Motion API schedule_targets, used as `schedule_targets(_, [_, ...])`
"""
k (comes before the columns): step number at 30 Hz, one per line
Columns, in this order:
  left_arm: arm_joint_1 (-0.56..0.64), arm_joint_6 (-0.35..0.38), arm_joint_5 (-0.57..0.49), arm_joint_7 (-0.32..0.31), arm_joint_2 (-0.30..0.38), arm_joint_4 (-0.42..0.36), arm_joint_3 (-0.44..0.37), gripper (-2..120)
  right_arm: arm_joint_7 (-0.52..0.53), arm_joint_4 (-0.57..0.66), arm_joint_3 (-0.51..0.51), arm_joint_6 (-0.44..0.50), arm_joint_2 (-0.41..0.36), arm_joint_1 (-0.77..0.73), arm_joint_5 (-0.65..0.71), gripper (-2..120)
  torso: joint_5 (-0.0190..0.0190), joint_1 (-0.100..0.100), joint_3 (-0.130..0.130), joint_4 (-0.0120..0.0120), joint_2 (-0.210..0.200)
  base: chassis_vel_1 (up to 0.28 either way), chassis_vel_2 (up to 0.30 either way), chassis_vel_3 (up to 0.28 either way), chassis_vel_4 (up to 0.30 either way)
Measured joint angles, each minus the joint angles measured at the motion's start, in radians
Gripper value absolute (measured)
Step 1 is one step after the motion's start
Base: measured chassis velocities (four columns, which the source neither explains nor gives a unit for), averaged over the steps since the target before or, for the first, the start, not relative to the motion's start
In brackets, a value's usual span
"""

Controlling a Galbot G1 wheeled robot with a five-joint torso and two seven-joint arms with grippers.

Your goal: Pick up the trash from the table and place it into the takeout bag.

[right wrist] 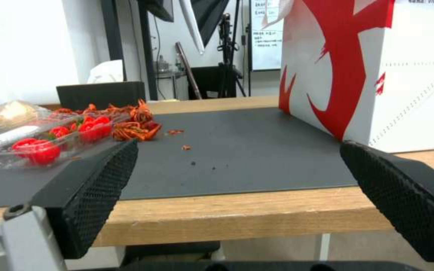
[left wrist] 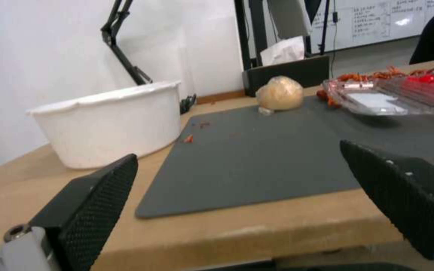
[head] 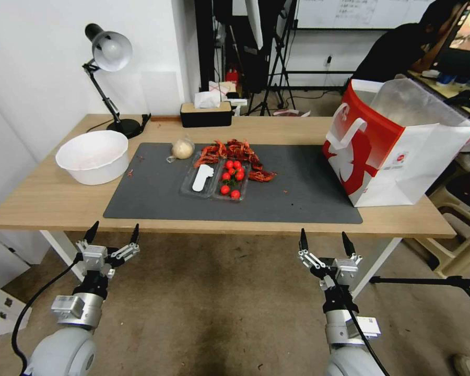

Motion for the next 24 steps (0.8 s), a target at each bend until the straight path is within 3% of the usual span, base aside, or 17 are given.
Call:
schedule_targets(11, [-0.028,0.006,-0.002,0.001,0.013,0.0,0.008,100,0.001,-0.002,0.001,0.001,0.001,0.0,0.0,100,-0.0001,0.0,0.0,0.0,0.0,0.0,0.0,0.0,0.0])
schedule_targets(24, [-0.136,0.088,-0.033,-0.001,0.064,-0.013,0.054,100,0.001,-0.002,0.001,0.001,0.0,0.002,0.001,100,0.0,0.0,0.0,0.0,0.0,0.0,0.0,0.0,0.0])
